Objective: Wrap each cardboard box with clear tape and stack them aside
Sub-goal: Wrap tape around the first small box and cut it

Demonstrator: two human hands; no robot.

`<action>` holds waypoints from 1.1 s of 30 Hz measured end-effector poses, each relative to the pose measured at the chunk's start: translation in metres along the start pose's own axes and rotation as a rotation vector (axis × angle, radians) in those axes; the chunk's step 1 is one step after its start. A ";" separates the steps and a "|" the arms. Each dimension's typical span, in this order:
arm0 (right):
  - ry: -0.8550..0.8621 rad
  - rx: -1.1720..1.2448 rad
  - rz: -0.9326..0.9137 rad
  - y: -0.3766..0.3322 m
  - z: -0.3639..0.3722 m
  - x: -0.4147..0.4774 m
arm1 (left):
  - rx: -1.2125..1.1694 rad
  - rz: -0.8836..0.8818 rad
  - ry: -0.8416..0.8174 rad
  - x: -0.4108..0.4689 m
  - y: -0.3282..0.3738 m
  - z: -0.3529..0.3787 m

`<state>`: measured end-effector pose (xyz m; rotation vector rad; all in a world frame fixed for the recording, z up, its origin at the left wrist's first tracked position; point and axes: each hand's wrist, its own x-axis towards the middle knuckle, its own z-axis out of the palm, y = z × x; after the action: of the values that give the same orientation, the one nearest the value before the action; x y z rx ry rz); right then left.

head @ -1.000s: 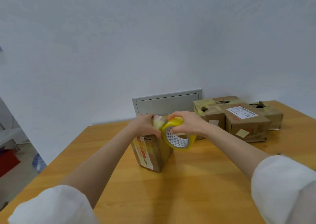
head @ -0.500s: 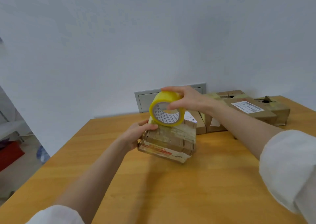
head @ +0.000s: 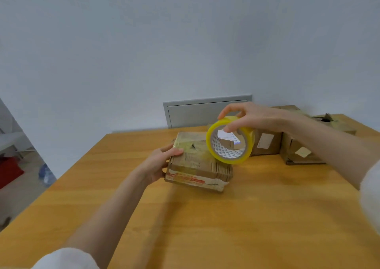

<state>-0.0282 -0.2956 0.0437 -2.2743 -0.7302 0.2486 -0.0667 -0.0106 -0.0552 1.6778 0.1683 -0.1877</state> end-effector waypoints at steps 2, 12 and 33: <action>-0.013 -0.036 0.000 -0.003 -0.004 -0.002 | 0.014 0.021 -0.013 0.000 0.003 0.001; -0.140 -0.280 0.088 0.031 -0.002 -0.014 | 0.008 -0.018 -0.006 0.004 -0.006 -0.007; -0.176 -0.361 0.084 0.049 0.037 0.027 | 1.160 0.377 0.126 0.004 0.016 0.012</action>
<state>0.0011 -0.2877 -0.0160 -2.6539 -0.8246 0.3873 -0.0592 -0.0241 -0.0420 2.8336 -0.2201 0.1503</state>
